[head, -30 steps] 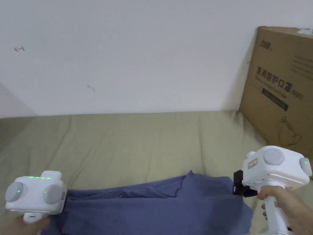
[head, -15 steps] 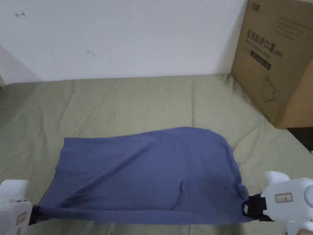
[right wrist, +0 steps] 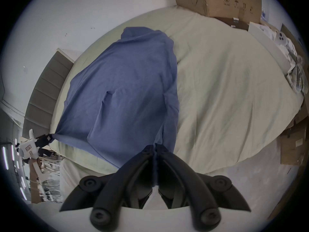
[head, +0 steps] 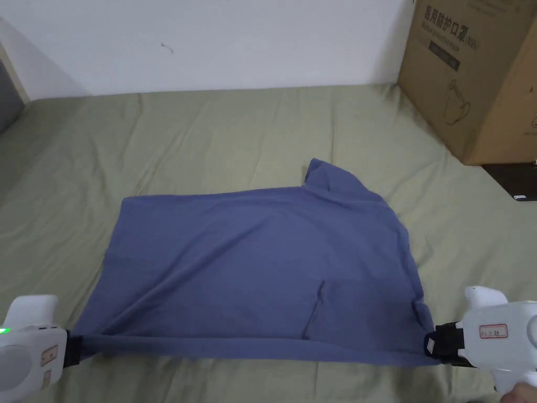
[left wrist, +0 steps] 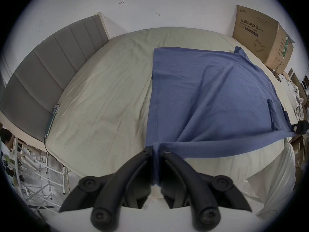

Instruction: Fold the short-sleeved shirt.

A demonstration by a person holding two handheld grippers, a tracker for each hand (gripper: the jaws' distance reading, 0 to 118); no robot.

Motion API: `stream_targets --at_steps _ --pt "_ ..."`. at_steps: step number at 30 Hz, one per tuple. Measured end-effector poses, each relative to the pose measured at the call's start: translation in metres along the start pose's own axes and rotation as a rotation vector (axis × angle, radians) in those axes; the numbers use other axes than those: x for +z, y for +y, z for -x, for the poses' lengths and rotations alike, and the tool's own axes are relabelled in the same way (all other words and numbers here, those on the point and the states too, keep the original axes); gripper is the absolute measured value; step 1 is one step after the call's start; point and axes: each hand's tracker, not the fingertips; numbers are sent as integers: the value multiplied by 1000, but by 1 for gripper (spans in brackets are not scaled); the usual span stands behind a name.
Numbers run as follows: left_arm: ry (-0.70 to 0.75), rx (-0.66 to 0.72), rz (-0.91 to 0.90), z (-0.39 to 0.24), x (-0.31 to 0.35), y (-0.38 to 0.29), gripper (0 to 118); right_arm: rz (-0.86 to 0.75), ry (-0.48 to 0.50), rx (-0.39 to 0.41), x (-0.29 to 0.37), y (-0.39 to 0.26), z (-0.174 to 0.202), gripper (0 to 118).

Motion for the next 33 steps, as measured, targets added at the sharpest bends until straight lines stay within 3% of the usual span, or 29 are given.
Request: stream_targets --at_steps 1,2,3,4,7,9,10,11,12,13,14,20,21,22,23,24,25,28,29,31,32,33 --pt "23 8 22 -1 0 0 45 -8 -35 8 -1 1 3 12" --pt "28 12 25 2 1 -2 71 -13 -54 22 0 2 6 41" --pt "26 27 17 5 4 -4 87 -23 -93 44 1 1 9 68" --pt "15 48 14 9 9 -6 97 -22 -119 61 2 0 12 80" --pt "-42 107 -24 14 26 -11 97 -55 -97 81 14 -7 19 79" --pt "-48 130 -38 13 40 -20 79 -87 -71 82 24 -14 26 78" --pt "-59 144 -60 13 47 -27 61 -114 -44 86 29 -18 30 76" --pt "-65 151 -67 12 51 -34 27 -128 -20 88 33 -22 32 67" --pt "-56 161 -68 9 55 -42 7 -140 4 90 36 -28 35 48" --pt "-36 170 -70 6 50 -50 3 -141 8 83 38 -34 39 19" --pt "-24 168 -70 4 48 -55 3 -146 5 77 38 -38 42 2" --pt "-38 226 -40 8 28 -61 4 -79 -7 58 16 -50 44 2" --pt "-36 227 -37 11 21 -55 11 -66 -1 55 13 -49 42 2" --pt "-22 230 -39 13 16 -49 32 -62 0 51 11 -49 42 2" --pt "-16 234 -44 15 10 -45 72 -62 -1 46 11 -48 41 2" --pt "-20 243 -42 19 3 -40 91 -61 -2 41 10 -47 40 2" --pt "-16 262 -39 20 -1 -33 97 -57 -1 36 10 -46 39 2" --pt "-30 319 -19 29 -24 -22 94 -44 4 12 6 -43 33 2" --pt "-30 338 3 29 -29 -21 77 -38 2 6 4 -43 32 2" --pt "-75 365 39 29 -41 -21 12 -18 -12 -8 1 -42 28 2" --pt "-66 360 42 26 -45 -22 5 -15 -18 -13 0 -43 27 2" --pt "-71 359 42 22 -46 -25 5 -13 -23 -18 -1 -44 26 2"
